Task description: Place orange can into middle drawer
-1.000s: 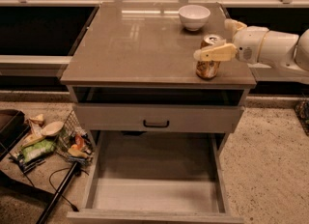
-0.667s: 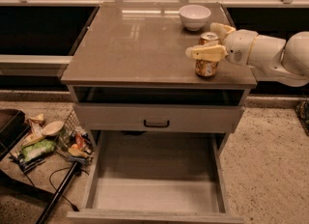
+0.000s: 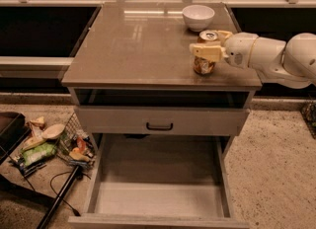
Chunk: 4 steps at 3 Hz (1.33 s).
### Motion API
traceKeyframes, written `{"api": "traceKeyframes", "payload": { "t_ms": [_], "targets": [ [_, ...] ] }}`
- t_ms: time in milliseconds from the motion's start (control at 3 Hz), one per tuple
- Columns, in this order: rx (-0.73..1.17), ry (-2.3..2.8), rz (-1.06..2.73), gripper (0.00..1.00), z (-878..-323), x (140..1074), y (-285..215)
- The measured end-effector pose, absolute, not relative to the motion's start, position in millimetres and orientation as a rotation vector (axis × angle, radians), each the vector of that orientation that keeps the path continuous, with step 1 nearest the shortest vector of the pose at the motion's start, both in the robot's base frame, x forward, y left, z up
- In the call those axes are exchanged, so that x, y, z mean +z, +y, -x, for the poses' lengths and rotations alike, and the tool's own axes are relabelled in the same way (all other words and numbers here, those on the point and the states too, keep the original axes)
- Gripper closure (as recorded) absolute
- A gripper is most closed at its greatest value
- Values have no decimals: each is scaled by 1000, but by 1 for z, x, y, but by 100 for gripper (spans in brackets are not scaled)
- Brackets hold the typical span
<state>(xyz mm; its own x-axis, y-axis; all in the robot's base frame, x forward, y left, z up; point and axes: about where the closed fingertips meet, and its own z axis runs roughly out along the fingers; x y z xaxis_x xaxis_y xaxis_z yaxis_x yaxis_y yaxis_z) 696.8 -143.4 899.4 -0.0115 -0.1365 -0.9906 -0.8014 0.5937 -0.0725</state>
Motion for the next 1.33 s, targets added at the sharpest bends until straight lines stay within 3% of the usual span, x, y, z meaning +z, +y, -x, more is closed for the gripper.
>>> {"api": "traceKeyframes", "payload": {
  "t_ms": [333, 667, 1333],
  "targets": [
    [640, 1515, 829, 88, -697, 899, -140],
    [623, 1539, 867, 100, -703, 907, -134],
    [573, 1464, 999, 100, -648, 989, -84]
  ]
}}
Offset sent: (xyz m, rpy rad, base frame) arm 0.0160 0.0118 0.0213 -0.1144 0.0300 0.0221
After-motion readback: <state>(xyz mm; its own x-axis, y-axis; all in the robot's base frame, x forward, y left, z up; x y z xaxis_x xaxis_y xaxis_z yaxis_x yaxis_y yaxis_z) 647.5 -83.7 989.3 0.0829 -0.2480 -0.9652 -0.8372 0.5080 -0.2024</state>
